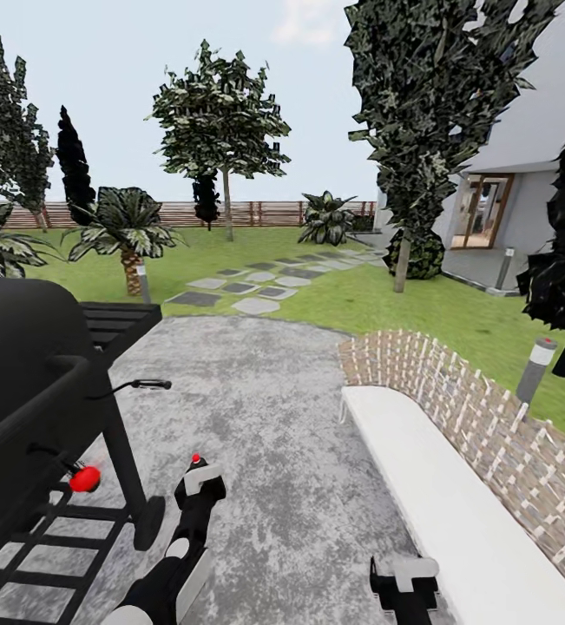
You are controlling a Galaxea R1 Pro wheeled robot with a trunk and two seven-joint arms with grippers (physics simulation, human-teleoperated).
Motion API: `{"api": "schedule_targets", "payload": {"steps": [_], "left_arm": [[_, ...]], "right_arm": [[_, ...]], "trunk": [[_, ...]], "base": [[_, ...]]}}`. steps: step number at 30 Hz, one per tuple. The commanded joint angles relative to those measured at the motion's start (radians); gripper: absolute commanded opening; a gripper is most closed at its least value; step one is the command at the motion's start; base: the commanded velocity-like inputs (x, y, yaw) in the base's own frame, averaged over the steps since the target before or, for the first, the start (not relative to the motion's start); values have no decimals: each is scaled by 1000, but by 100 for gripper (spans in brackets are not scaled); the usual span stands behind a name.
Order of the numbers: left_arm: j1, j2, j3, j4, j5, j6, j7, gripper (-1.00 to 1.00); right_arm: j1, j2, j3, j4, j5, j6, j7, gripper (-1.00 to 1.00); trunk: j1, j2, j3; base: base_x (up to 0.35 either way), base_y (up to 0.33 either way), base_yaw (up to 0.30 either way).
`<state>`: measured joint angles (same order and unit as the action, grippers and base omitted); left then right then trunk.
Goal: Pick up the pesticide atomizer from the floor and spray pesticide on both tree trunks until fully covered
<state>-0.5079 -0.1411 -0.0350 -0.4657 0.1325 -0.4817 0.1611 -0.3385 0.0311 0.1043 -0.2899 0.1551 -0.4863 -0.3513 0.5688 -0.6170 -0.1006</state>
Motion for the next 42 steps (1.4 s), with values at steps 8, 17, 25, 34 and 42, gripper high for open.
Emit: {"api": "schedule_targets", "payload": {"steps": [8,17,25,34,42], "left_arm": [[0,0,0,0,-1,0,0,-100],[0,0,0,0,-1,0,0,-100],[0,0,0,-1,-1,0,0,-100],[0,0,0,0,-1,0,0,-100],[0,0,0,-1,-1,0,0,-100]], "right_arm": [[0,1,0,0,0,0,0,100],[0,1,0,0,0,0,0,100],[0,1,0,0,0,0,0,100],[0,1,0,1,0,0,0,100],[1,1,0,1,1,0,1,100]], "trunk": [[0,0,0],[0,0,0],[0,0,0],[0,0,0],[0,0,0]], "base": [[346,-52,0],[340,-112,0],[338,-122,0],[345,-29,0],[349,-1,0]]}}
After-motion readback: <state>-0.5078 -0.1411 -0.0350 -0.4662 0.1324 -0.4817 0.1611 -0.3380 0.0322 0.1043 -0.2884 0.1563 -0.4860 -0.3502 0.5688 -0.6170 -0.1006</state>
